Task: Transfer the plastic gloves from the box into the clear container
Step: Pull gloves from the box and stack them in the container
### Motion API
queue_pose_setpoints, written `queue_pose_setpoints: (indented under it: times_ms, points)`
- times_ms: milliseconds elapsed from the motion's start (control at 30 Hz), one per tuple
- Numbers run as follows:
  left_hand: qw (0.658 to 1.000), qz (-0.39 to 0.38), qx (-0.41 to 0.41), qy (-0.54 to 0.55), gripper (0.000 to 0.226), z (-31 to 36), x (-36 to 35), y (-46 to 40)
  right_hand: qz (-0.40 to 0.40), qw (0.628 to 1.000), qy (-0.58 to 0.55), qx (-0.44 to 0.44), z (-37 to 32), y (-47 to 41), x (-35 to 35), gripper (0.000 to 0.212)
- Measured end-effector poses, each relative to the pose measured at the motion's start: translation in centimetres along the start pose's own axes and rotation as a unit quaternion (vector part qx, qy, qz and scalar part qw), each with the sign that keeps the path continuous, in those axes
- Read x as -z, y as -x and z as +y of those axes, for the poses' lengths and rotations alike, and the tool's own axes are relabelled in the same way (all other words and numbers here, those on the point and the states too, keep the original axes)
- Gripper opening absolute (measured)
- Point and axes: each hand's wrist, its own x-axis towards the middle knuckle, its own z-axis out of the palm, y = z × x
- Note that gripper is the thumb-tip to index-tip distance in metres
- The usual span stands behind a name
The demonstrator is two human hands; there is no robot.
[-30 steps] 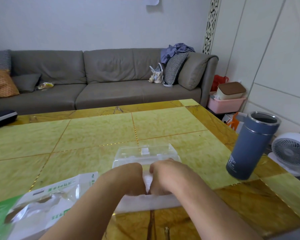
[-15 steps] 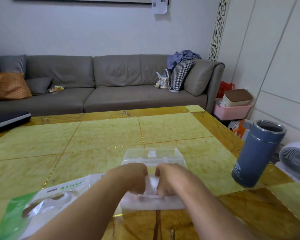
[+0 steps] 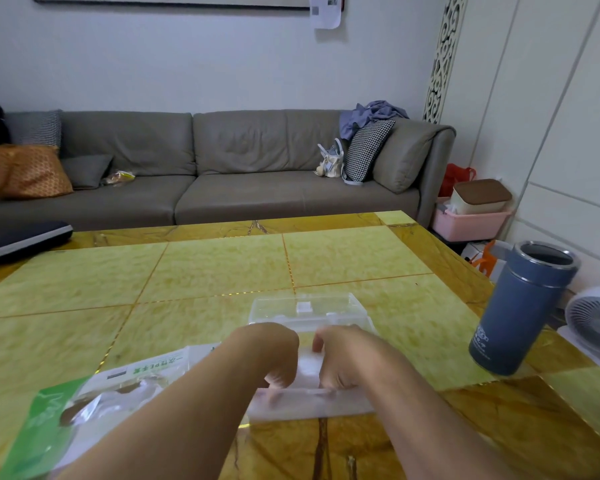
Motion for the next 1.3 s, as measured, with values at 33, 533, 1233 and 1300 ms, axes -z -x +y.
queue_pose_setpoints:
  times_ms: [33,533,1233,1300]
  points:
    - [1.000,0.004,-0.005,0.017,0.029,-0.2,-0.1,0.1,-0.002,1.000,0.004,0.005,0.0,0.0,0.1,0.056]
    - [0.833,0.459,-0.038,0.305,0.029,-8.4,-7.2,7.1,0.194,0.977,0.086,-0.010,-1.9,3.7,-0.9,0.021]
    - [0.836,0.377,0.097,0.386,0.018,-18.3,-11.5,6.6,0.388,0.916,0.066,0.078,-5.7,3.8,-2.2,0.029]
    - [0.825,0.379,0.099,0.406,0.019,-18.2,-11.4,6.8,0.377,0.906,0.040,0.188,-8.0,5.1,-3.5,0.043]
